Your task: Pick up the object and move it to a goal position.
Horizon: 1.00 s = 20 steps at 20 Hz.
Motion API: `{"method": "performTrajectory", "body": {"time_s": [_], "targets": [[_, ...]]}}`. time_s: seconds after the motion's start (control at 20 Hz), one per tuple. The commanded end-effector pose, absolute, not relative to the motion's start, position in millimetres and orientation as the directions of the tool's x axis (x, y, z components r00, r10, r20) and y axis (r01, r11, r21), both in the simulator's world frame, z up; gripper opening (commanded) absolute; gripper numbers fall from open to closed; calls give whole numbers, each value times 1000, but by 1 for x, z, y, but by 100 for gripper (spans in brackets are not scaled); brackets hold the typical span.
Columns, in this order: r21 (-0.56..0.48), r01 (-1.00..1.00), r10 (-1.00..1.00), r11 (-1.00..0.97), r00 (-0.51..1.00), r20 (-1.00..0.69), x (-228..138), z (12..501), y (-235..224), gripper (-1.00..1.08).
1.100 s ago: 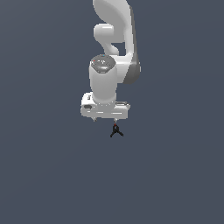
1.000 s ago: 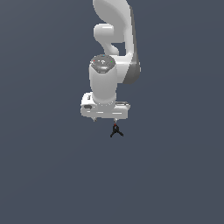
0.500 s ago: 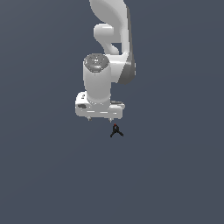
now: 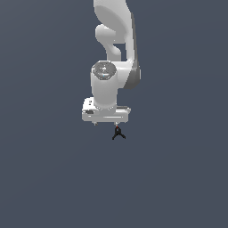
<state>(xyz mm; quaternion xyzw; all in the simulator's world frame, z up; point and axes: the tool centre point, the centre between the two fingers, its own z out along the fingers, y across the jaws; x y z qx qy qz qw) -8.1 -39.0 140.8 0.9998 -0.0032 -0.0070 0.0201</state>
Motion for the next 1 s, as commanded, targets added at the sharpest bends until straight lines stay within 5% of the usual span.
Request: {"method": "performTrajectory", "body": {"time_s": [0.0, 0.95], "targets": [[34, 16, 16, -999, 1000, -13, -10, 127, -28, 100], [1, 119, 119, -993, 993, -2, -29, 63, 23, 100]]}}
